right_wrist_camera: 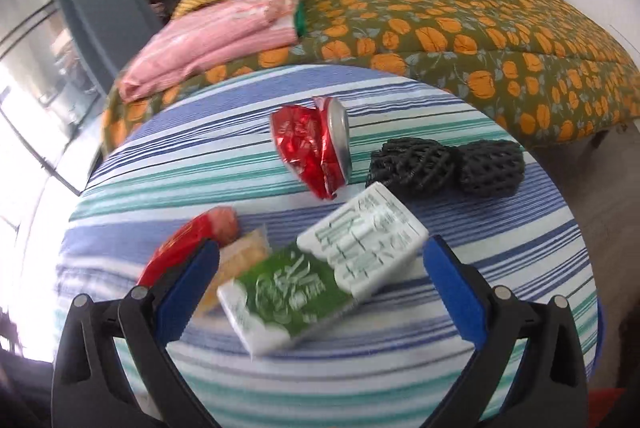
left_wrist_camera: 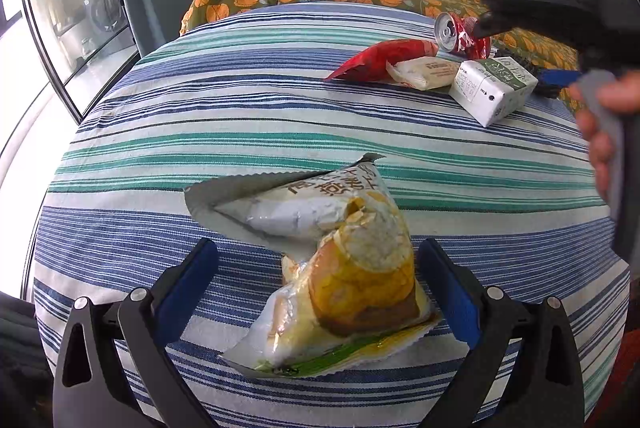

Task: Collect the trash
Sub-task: 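Lift the wrapper with the left gripper while the right gripper grasps the milk carton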

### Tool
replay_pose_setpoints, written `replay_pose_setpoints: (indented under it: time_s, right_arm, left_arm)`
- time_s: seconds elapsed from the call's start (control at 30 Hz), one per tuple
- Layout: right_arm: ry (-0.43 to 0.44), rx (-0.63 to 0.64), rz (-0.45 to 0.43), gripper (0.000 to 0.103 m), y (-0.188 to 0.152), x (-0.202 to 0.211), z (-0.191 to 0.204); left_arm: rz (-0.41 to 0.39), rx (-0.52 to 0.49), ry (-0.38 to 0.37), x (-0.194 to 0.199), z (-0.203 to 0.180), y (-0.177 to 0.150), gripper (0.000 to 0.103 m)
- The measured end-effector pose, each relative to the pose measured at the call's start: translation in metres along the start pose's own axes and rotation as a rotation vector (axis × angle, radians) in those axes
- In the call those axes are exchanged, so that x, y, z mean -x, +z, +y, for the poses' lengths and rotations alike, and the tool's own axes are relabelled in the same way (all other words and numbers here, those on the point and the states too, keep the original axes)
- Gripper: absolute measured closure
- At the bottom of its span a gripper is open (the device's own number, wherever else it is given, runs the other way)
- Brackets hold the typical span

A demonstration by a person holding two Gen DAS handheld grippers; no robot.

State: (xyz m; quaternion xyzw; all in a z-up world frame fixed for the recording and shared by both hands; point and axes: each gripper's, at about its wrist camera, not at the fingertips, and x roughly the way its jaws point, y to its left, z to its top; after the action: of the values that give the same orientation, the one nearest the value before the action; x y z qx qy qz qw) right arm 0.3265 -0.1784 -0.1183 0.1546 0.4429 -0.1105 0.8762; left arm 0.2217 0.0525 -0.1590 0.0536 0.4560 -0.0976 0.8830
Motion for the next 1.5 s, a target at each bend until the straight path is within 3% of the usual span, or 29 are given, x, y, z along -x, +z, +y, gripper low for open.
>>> replay_pose_setpoints:
  time_s: [0.13,0.27,0.33,0.4,0.5,0.57,0.77,0.97,1.07,1.17,1.23,1.5]
  right_arm:
    - [-0.097,-0.012,0.087,0.005,-0.002,-0.027,0.004]
    - [-0.096,-0.019,0.127,0.005,-0.007,-0.025,-0.005]
    - [-0.076,0.002,0.136,0.015,-0.012,-0.021,-0.01]
    - [0.003,0.007,0.14,0.034,-0.017,-0.015,-0.017]
    - [0.054,0.057,0.146,0.045,-0.026,-0.003,-0.019]
    - [0.087,0.128,0.153,0.047,-0.036,0.006,-0.017]
    - [0.2,0.372,0.225,0.047,-0.086,0.044,-0.018]
    - [0.209,0.559,0.232,0.045,-0.136,0.083,-0.034]
    - [0.192,0.575,0.201,0.035,-0.148,0.091,-0.042]
    - [0.202,0.561,0.187,0.028,-0.15,0.096,-0.05]
    - [0.215,0.54,0.182,0.026,-0.151,0.1,-0.055]
    - [0.239,0.462,0.182,0.017,-0.143,0.104,-0.059]
  left_arm:
    - [-0.001,0.003,-0.004,0.0,0.001,0.0,0.005]
    - [0.0,0.002,-0.001,0.0,0.0,0.0,0.005]
    - [0.0,0.003,-0.003,0.0,0.001,0.0,0.005]
    - [0.0,0.003,-0.003,0.0,0.0,0.0,0.005]
    - [0.0,0.003,-0.003,0.0,0.0,0.0,0.005]
    - [0.0,0.004,-0.004,0.0,0.0,0.0,0.005]
    - [0.0,0.003,-0.002,0.0,0.0,0.0,0.005]
    - [0.0,0.003,-0.003,0.0,0.0,0.0,0.005]
    - [-0.003,0.009,-0.014,0.001,0.001,0.0,0.005]
    - [-0.017,0.017,-0.083,0.006,0.01,-0.003,0.005]
    - [-0.029,0.019,-0.136,0.013,0.021,-0.01,0.005]
    - [-0.035,-0.005,-0.17,0.03,0.032,-0.026,0.005]
